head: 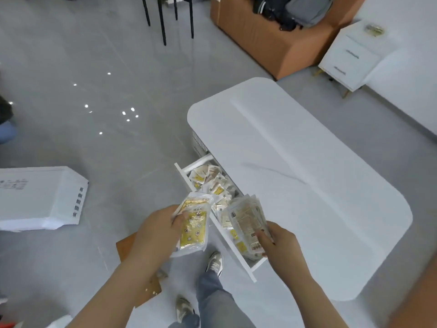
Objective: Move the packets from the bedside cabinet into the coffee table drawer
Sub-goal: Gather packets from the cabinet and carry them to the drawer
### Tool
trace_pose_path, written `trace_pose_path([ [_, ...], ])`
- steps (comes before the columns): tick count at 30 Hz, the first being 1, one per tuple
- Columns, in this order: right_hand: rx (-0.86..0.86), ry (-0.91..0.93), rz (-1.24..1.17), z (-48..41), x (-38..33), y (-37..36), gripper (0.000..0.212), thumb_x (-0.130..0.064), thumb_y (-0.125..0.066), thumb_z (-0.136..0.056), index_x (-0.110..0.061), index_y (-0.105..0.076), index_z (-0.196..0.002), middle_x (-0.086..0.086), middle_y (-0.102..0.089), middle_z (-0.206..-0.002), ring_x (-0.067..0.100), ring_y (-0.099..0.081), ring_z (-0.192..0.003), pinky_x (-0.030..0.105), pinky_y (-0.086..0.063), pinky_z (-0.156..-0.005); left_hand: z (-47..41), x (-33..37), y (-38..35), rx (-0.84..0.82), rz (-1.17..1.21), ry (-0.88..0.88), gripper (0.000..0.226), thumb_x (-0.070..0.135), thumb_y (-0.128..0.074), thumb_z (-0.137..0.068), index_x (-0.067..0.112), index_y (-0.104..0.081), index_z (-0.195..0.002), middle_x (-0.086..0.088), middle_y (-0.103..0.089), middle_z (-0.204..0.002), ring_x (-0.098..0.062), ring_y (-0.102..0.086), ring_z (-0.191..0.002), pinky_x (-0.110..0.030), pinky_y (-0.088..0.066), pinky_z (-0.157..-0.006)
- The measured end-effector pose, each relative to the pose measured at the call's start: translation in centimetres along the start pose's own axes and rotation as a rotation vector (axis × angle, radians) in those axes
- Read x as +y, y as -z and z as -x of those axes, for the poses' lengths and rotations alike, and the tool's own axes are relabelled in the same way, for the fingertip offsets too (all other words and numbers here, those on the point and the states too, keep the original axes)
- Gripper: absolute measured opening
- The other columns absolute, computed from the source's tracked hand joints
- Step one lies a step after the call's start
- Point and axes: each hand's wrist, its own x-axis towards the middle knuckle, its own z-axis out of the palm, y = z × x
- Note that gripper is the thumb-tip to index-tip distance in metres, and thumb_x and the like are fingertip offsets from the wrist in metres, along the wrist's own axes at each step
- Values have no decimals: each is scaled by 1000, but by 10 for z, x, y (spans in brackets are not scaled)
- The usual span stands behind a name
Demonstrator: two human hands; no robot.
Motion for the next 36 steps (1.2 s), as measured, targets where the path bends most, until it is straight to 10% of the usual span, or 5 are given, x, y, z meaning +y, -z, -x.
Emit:
trace_pose_path([
  [17, 23, -258, -26, -89, 45, 10, 8, -26, -51, -95, -24, -56, -89, -3, -53, -63, 10, -43, -52, 15, -32, -43, -154, 51, -77, -226, -108, -80, 39, 34, -42, -98, 14, -47, -65, 0, -46, -55, -20, -46, -57, -31, -33, -55],
  [22, 29, -351, 6, -109, 63, -13, 13, -32, -51, -95, -23, -61, -91, 2, -65, -76, 26, -59, -71, 36, -49, -66, -203, 35, -103, -311, -223, -84, 37, 34, -42, -98, 16, -48, -67, 2, -43, -55, -18, -46, -56, -30, -31, -53],
  [36, -16, -477, 66, -182, 117, -107, 22, -30, -48, -96, -11, -59, -97, 9, -66, -84, 30, -58, -78, 33, -44, -65, -314, -44, -193, -425, -385, -7, 34, 34, -39, -99, 13, -46, -73, -2, -48, -73, -26, -51, -77, -31, -34, -65],
])
